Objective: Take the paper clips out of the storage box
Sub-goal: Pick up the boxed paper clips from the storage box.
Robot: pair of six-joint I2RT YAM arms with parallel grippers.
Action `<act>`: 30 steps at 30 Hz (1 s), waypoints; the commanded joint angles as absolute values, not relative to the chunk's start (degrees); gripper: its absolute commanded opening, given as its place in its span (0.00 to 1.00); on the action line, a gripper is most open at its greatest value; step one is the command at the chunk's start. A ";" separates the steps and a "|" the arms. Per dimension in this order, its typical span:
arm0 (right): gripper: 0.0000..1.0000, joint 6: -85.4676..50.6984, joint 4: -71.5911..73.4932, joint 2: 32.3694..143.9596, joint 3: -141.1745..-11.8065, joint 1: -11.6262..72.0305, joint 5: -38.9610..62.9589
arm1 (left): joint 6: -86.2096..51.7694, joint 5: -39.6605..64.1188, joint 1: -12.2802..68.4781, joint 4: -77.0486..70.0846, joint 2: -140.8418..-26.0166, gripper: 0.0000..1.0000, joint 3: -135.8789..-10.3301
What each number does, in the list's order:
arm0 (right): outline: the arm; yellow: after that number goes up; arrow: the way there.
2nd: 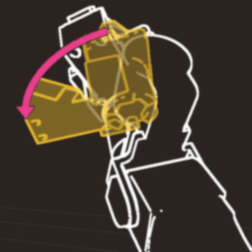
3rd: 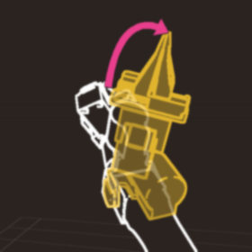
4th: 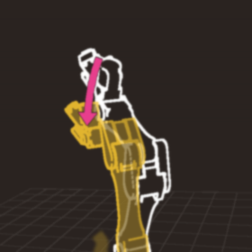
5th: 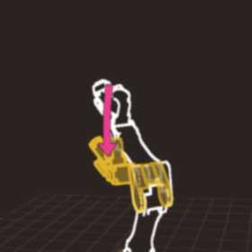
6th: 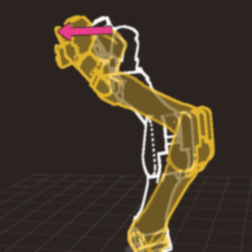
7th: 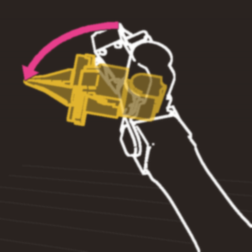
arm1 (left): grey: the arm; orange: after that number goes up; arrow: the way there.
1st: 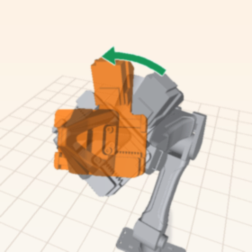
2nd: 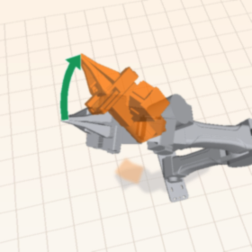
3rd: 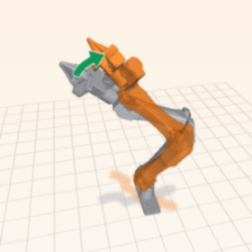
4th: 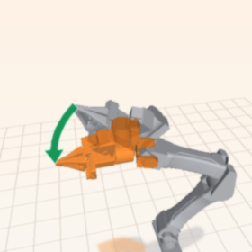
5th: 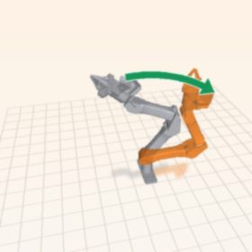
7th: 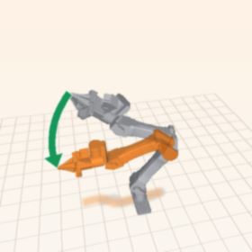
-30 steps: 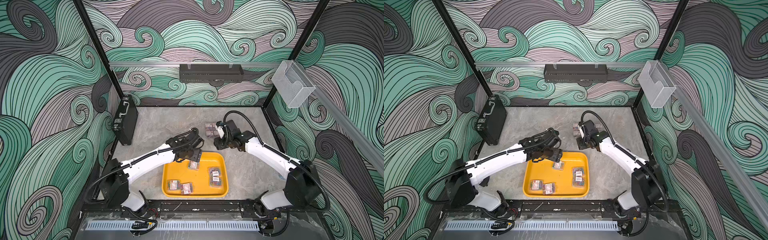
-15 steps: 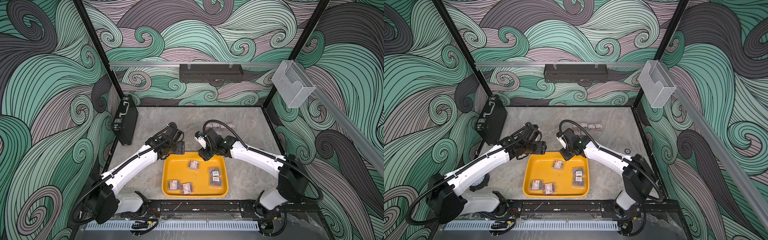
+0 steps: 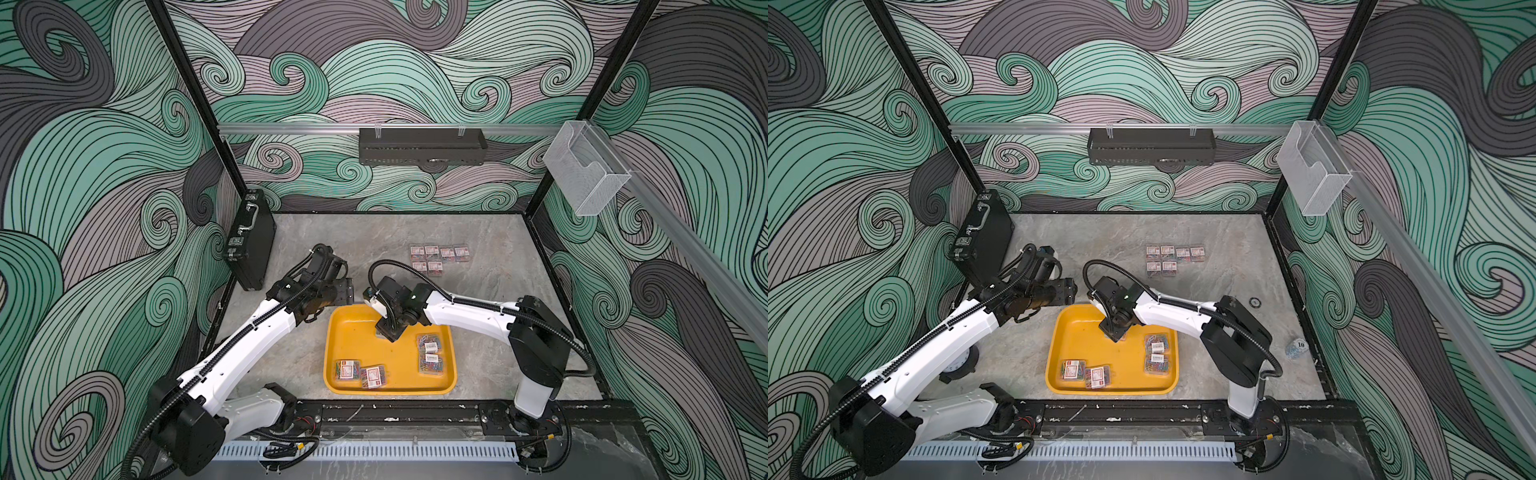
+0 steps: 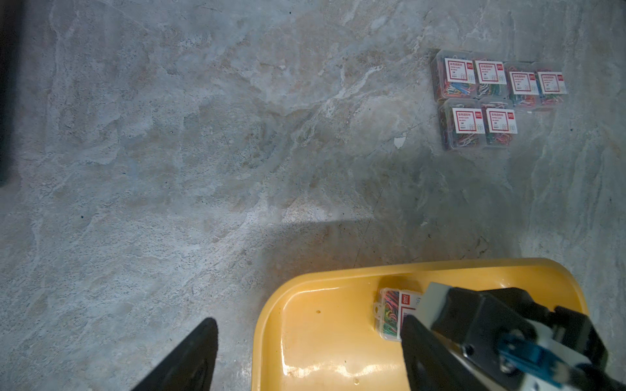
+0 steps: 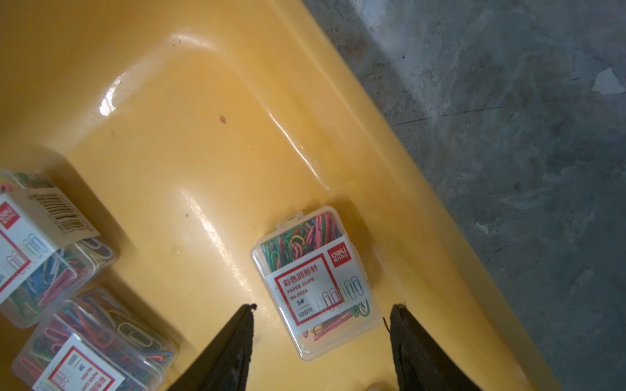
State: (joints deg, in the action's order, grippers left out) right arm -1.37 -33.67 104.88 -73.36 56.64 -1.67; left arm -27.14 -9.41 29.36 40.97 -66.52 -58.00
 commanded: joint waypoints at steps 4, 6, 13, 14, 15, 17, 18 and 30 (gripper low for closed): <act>0.67 -0.12 -35.78 106.95 -74.82 56.88 -3.06 | -26.42 -9.27 28.82 42.71 -66.93 0.83 -57.82; 0.67 -0.12 -35.82 107.48 -74.79 56.87 -3.23 | -26.49 -9.08 28.83 42.76 -67.14 0.83 -57.94; 0.68 0.34 -34.89 109.11 -74.68 56.87 -2.57 | -26.97 -9.16 28.82 43.38 -67.75 0.83 -58.01; 0.68 0.48 -34.90 109.20 -74.63 56.84 -2.23 | -27.06 -9.01 28.81 43.20 -67.86 0.83 -57.88; 0.67 0.46 -34.91 109.33 -74.71 56.82 -1.83 | -27.09 -8.76 28.82 43.07 -68.01 0.83 -57.97; 0.66 0.37 -35.45 109.42 -74.89 56.91 -1.30 | -27.21 -8.37 28.82 43.25 -68.04 0.83 -58.06; 0.65 0.21 -35.84 109.44 -75.08 56.87 -0.99 | -27.16 -8.45 28.82 43.39 -68.01 0.83 -58.01; 0.59 -1.05 -36.60 109.19 -74.99 56.95 0.09 | -27.00 -8.57 28.83 43.55 -66.93 0.83 -57.48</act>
